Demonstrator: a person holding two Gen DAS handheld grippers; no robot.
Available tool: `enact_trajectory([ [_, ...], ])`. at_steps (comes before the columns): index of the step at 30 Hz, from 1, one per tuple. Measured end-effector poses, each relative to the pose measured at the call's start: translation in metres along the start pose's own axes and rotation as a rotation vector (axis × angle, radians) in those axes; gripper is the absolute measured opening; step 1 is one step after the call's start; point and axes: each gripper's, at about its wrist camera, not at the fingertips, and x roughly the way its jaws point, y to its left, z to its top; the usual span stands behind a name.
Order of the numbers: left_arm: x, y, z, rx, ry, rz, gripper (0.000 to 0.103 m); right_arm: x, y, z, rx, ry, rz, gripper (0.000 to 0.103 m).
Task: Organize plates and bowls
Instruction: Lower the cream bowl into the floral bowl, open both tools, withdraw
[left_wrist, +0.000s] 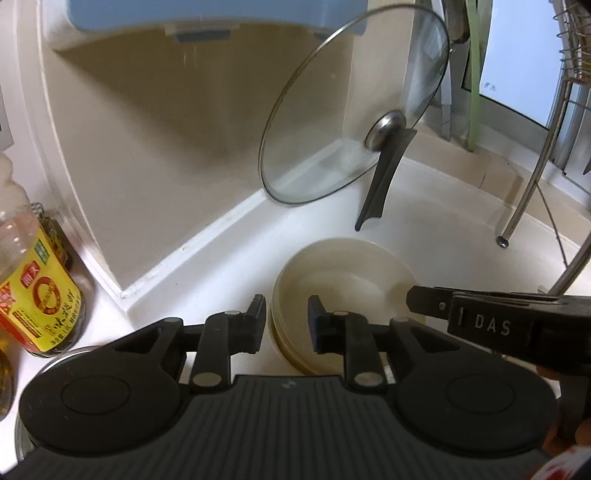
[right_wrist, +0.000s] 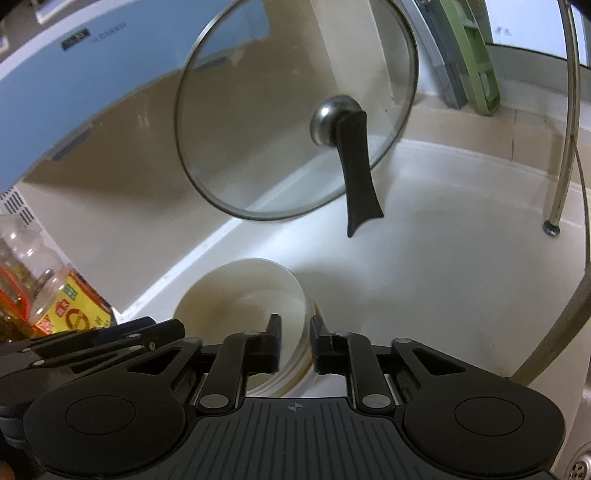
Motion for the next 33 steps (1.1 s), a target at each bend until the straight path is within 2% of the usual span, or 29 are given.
enact_trajectory([
  [3,-0.013,0.001,-0.003,0.005,-0.011,-0.009,0.024,-0.012,-0.001,-0.004,-0.004,-0.008,0.012,0.044],
  [4,-0.018,0.001,-0.003,0.008,-0.015,-0.01,0.024,-0.016,-0.001,-0.005,-0.004,-0.011,0.013,0.045],
  [19,-0.072,0.001,-0.037,0.029,-0.001,-0.051,0.025,-0.075,-0.007,-0.039,0.037,-0.008,0.04,0.046],
  [33,-0.101,-0.001,-0.064,0.037,0.03,-0.068,0.025,-0.112,-0.009,-0.07,0.03,0.014,0.016,0.046],
])
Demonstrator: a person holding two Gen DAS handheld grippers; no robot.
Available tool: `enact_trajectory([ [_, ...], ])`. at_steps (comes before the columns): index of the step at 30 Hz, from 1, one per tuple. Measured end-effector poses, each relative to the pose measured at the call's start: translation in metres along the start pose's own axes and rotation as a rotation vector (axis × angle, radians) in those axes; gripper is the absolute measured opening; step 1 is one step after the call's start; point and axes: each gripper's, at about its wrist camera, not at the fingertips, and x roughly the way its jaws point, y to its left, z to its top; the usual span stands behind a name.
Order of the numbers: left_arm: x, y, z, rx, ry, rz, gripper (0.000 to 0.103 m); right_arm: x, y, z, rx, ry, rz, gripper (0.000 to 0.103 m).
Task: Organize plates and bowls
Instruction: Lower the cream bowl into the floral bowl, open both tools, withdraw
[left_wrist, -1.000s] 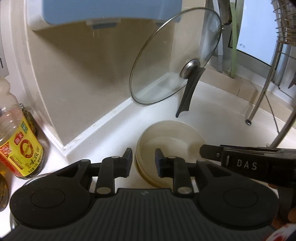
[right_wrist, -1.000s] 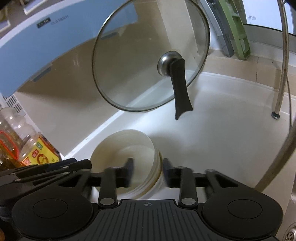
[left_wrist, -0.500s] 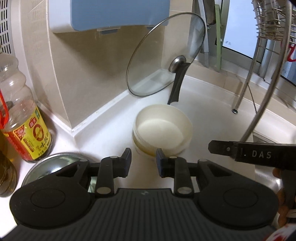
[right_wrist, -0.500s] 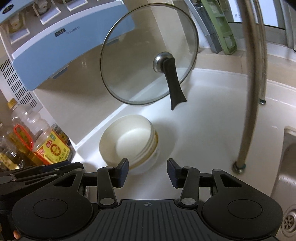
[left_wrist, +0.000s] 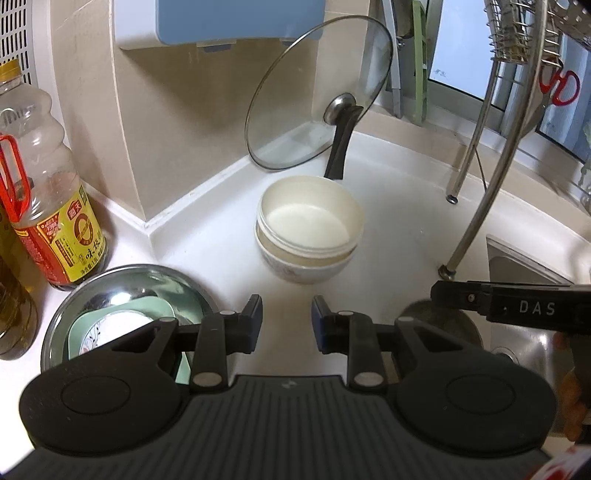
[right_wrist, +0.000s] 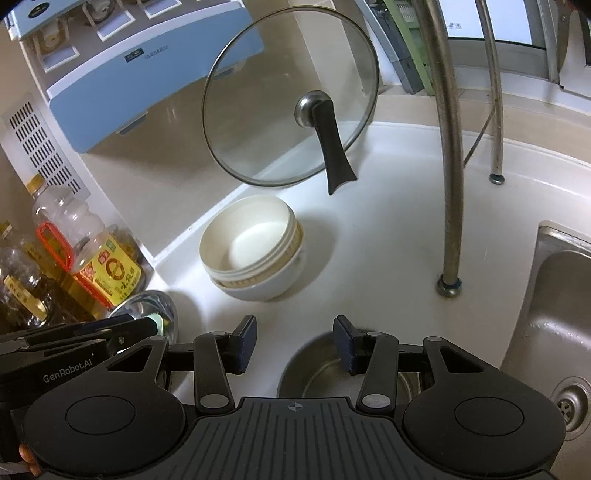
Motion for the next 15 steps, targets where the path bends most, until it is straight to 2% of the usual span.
enact_trajectory([
  [15,-0.016,-0.009,-0.022,0.0,0.03,-0.003,0.025,-0.021,0.007,-0.03,-0.054,0.037,-0.009,0.046],
])
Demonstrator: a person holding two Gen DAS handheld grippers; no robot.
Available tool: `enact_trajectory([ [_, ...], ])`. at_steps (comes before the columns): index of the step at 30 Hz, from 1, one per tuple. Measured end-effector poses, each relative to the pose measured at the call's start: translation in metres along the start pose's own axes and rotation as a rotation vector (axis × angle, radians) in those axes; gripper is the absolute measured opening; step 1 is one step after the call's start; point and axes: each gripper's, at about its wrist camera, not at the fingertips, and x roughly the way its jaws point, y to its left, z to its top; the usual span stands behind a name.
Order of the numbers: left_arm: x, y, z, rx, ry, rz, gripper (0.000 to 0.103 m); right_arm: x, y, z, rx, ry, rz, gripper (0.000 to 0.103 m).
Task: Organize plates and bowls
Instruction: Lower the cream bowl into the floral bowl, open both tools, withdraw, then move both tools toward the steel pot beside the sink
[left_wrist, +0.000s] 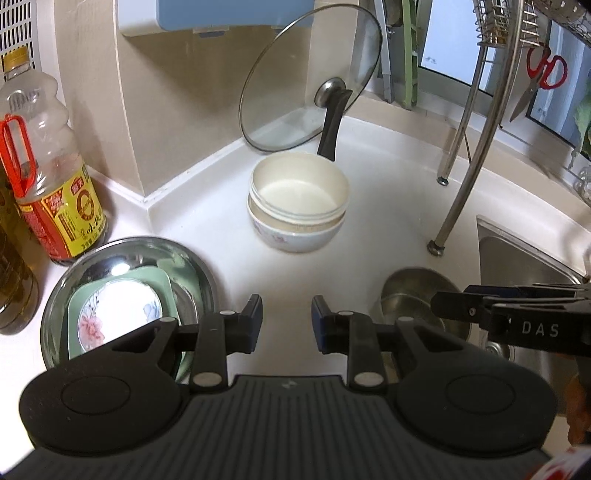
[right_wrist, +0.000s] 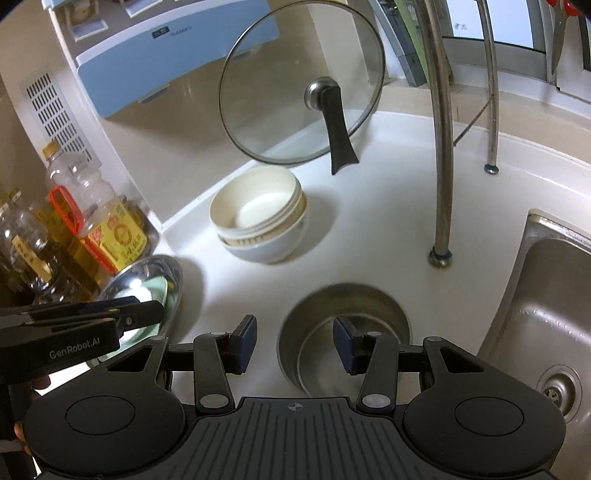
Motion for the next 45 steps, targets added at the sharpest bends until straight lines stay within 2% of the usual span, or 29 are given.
enact_trajectory([
  [14,-0.009,-0.003,-0.031,-0.017,0.058,0.042,0.025,-0.008,-0.003,-0.031,-0.052,0.072,0.017,0.046],
  [28,-0.016,0.0,-0.054,-0.087,0.103,0.107,0.025,-0.002,-0.007,-0.04,-0.118,0.138,0.027,0.046],
  [35,-0.02,0.0,-0.061,-0.12,0.116,0.145,0.025,0.003,-0.01,-0.047,-0.112,0.181,0.042,0.046],
  [45,-0.022,-0.012,-0.064,-0.134,0.126,0.131,0.025,-0.007,-0.016,-0.049,-0.121,0.179,0.04,0.046],
])
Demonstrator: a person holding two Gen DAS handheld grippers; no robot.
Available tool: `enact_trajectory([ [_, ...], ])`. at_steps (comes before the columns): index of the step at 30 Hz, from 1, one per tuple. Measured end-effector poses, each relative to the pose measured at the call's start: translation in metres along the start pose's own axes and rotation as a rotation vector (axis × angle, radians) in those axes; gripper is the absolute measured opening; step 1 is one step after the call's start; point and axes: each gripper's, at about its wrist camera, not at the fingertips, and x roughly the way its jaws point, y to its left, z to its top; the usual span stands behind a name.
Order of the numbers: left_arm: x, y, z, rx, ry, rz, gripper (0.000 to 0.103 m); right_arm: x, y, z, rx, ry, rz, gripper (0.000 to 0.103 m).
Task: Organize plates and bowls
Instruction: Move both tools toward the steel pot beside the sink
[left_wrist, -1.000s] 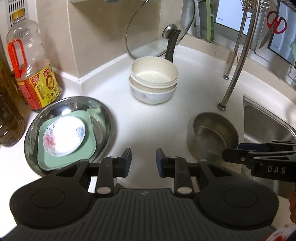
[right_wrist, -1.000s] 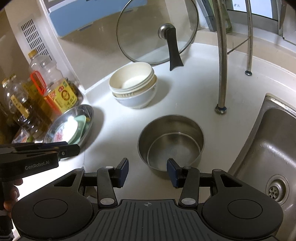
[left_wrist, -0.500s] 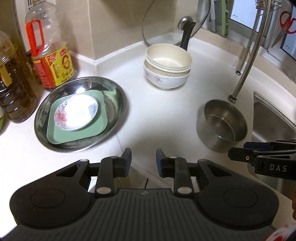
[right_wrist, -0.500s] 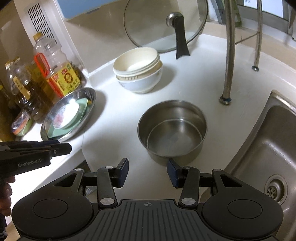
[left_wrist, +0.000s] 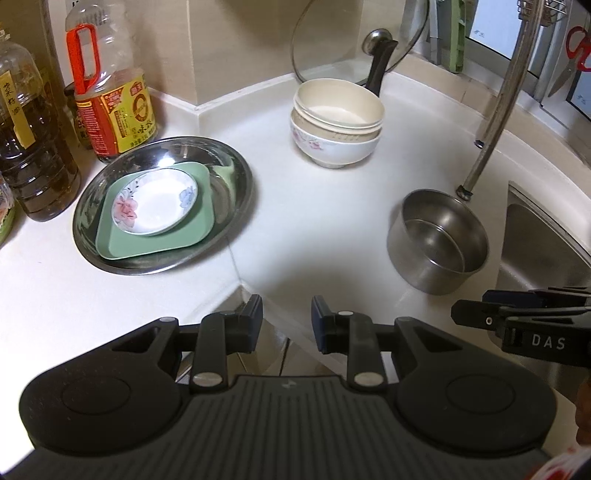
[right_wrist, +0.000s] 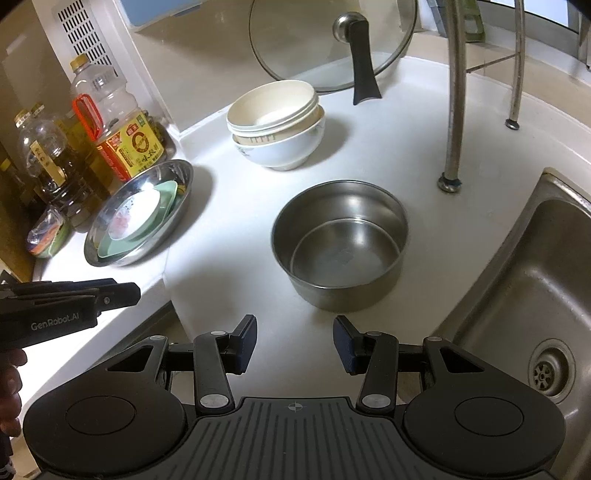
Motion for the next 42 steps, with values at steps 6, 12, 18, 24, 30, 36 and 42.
enact_trajectory([
  [6,0.002,-0.016,-0.003,0.027,0.012,-0.029,0.025,-0.007,-0.013,-0.002,0.021,-0.008,-0.026,0.046],
  [12,0.004,-0.029,-0.006,0.047,0.022,-0.041,0.025,-0.01,-0.025,-0.002,0.037,-0.004,-0.03,0.046],
  [18,0.01,-0.035,-0.005,0.049,0.044,-0.053,0.025,-0.011,-0.031,-0.003,0.051,-0.001,-0.031,0.046],
  [24,0.017,-0.04,-0.002,0.037,0.053,-0.062,0.025,-0.011,-0.038,-0.001,0.065,-0.008,-0.056,0.046],
  [30,0.02,-0.048,0.005,0.042,0.037,-0.096,0.025,-0.013,-0.054,0.006,0.107,-0.027,-0.055,0.046],
  [36,0.03,-0.06,0.02,0.07,0.008,-0.14,0.025,-0.018,-0.067,0.018,0.175,-0.085,-0.059,0.046],
  [42,0.047,-0.069,0.038,0.077,-0.008,-0.195,0.024,-0.007,-0.067,0.033,0.179,-0.111,-0.06,0.046],
])
